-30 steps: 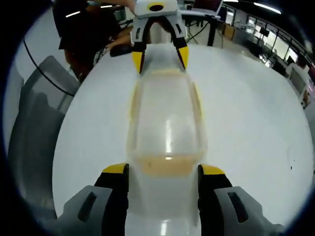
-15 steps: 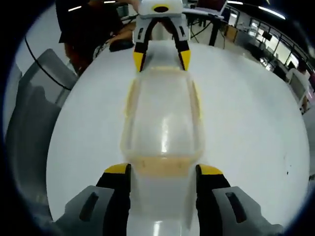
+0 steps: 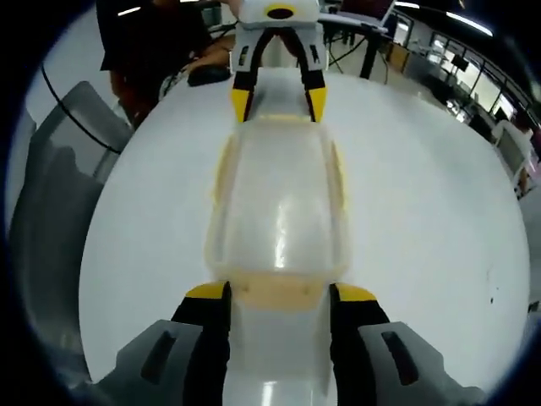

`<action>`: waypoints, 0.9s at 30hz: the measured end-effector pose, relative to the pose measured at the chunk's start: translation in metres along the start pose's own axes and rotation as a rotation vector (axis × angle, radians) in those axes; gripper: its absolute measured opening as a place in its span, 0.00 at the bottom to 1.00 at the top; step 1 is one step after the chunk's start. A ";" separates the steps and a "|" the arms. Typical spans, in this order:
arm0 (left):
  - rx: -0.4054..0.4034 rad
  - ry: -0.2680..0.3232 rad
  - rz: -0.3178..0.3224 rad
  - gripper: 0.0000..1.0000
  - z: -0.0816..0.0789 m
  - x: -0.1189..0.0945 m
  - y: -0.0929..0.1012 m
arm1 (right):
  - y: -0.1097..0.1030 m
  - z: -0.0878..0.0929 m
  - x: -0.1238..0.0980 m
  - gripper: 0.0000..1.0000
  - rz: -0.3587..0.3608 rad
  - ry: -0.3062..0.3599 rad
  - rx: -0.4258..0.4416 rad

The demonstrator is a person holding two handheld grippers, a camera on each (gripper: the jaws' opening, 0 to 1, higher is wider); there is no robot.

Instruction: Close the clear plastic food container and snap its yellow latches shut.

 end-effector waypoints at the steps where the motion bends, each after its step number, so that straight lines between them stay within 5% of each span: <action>1: 0.005 -0.004 0.004 0.43 0.000 0.000 0.001 | 0.000 0.000 0.000 0.43 0.000 -0.002 0.001; 9: 0.020 -0.016 0.000 0.34 0.001 -0.001 0.001 | -0.002 0.000 -0.002 0.38 -0.007 -0.006 -0.020; 27: -0.001 -0.034 -0.003 0.32 0.000 0.000 0.001 | -0.001 0.000 -0.002 0.36 -0.006 -0.018 -0.016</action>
Point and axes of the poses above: the point that each gripper's makers call its tool centre point, and the gripper's own axes: x roughly forward along the fingers, y roughly to its right, z roughly out of its underside, the point moved 2 cm from there along -x, roughly backward along the fingers, and after that the axes turned 5 degrees about z, right-handed, at the moved point
